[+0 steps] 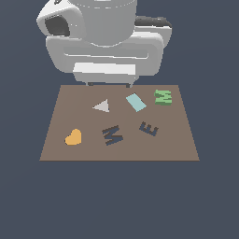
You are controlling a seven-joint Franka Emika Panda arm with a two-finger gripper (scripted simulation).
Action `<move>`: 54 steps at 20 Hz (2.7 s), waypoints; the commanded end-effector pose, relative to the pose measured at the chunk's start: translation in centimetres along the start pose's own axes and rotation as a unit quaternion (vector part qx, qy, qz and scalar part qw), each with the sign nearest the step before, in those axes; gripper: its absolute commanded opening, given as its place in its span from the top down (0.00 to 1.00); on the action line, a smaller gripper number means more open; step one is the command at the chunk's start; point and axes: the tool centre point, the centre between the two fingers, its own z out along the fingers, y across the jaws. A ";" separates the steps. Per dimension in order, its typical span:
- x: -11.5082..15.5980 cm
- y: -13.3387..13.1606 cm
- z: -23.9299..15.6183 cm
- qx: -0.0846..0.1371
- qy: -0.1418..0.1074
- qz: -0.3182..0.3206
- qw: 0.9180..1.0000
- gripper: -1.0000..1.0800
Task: Insert a designated object into the corresponding slot on a board.
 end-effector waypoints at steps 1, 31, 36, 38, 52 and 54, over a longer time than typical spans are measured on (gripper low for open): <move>0.0 0.0 0.0 0.000 0.000 0.000 1.000 0.04; -0.7 -12.5 7.4 0.010 0.001 -0.414 0.910 0.04; -2.7 -15.4 9.4 0.012 0.001 -0.515 0.857 0.04; -3.5 -16.2 10.0 0.012 0.001 -0.548 0.836 0.04; -7.7 -18.9 12.8 0.014 0.001 -0.676 0.737 0.04; -7.9 -18.9 13.0 0.014 0.001 -0.681 0.732 0.04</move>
